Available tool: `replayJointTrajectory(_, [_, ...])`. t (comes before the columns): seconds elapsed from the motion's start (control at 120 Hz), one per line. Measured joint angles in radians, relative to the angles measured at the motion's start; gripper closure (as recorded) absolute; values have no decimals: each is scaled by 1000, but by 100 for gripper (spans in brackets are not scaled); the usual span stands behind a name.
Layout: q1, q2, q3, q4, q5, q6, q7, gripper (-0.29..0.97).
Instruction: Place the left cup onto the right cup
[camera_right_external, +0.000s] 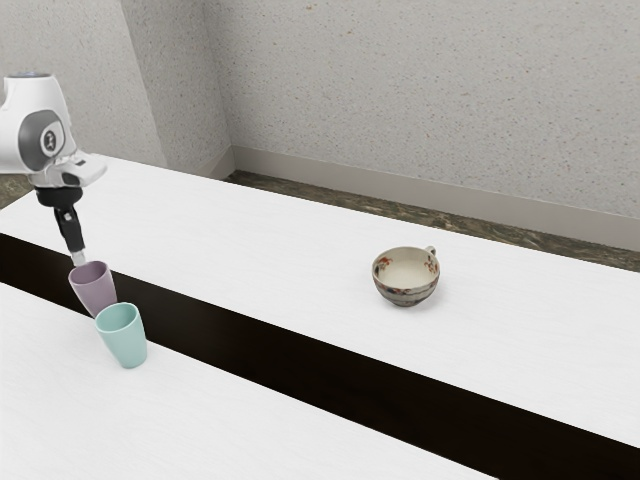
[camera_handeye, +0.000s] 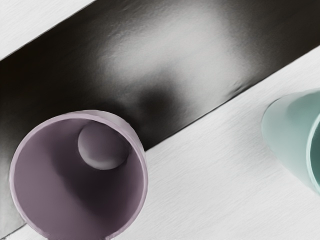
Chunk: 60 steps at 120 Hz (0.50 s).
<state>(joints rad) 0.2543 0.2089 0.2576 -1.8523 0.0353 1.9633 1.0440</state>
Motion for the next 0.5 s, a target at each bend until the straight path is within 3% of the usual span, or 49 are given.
replayJointTrajectory(0.5, [11, 204, 2, 160, -7, 79, 199, 0])
